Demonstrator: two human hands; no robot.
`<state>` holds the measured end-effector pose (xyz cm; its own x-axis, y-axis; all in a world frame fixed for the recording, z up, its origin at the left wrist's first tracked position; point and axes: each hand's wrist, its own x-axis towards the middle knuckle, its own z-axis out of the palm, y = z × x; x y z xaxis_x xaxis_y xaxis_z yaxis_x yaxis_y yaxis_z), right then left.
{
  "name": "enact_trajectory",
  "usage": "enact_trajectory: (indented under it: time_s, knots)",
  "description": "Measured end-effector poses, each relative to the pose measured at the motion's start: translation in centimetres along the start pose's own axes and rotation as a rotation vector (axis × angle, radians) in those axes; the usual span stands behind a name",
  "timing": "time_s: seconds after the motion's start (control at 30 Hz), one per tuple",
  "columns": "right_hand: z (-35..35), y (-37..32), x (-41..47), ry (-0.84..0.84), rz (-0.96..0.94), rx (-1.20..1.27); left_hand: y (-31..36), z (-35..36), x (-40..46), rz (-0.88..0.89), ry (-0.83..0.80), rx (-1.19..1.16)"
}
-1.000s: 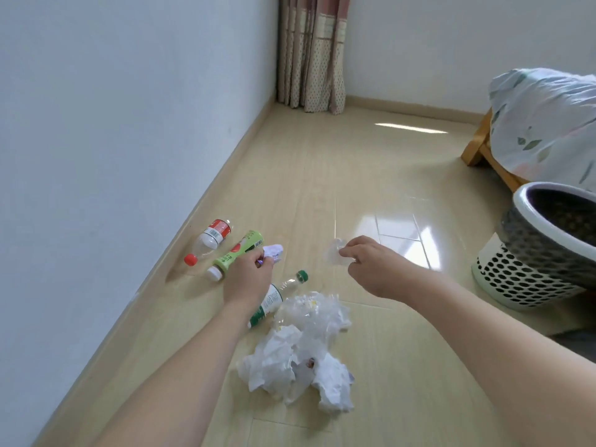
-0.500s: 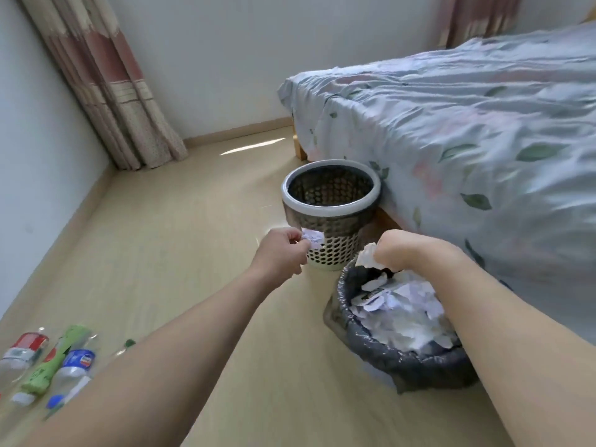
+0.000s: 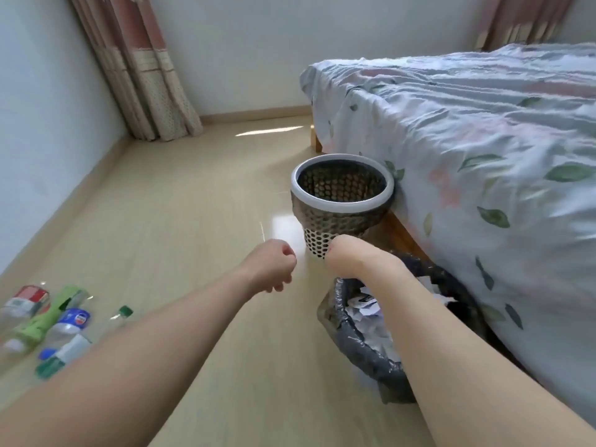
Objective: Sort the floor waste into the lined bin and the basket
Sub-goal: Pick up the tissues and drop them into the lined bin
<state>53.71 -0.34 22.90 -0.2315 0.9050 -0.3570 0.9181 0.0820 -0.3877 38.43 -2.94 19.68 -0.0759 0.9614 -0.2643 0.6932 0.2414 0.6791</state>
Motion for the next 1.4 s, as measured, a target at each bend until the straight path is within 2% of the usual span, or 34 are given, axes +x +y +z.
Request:
enact_trajectory:
  time_s: [0.27,0.37,0.5,0.6,0.73,0.87,1.0,1.1,1.2,1.3,1.4]
  knots:
    - [11.1,-18.4,1.2,-0.151,-0.316,-0.077,-20.4,-13.9,-8.2,-0.322,0.153,0.037]
    - [16.7,-24.4,1.0,-0.193,-0.405,-0.076,-28.9,-17.9,-12.5,-0.432,0.149,0.067]
    - [24.6,-28.3,0.9,-0.289,-0.351,-0.076,-39.0,-19.8,-16.6,-0.528,0.098,0.155]
    - [29.9,-28.3,0.7,-0.362,-0.257,-0.134,-44.5,-18.9,-17.2,-0.556,-0.007,0.200]
    - [34.2,-26.5,0.2,-0.420,-0.118,-0.140,-46.4,-15.7,-15.2,-0.486,-0.087,0.134]
    - [36.8,-25.8,0.5,-0.335,-0.003,-0.086,-46.0,-13.7,-11.9,-0.420,0.053,0.096]
    - [37.7,-26.6,1.4,-0.227,0.081,0.110,-47.0,-13.5,-10.5,-0.381,0.049,0.159]
    - [37.8,-28.2,2.2,-0.213,0.096,0.259,-47.9,-13.9,-10.5,-0.383,0.075,0.017]
    - [38.0,-29.5,3.1,-0.143,0.093,0.267,-48.5,-13.7,-10.9,-0.397,0.086,-0.124]
    - [37.7,-30.3,3.7,-0.094,0.109,0.301,-48.3,-12.9,-11.1,-0.340,0.000,-0.022]
    - [37.3,-30.5,3.2,-0.067,0.073,0.318,-47.8,-12.0,-10.9,-0.313,0.006,0.121]
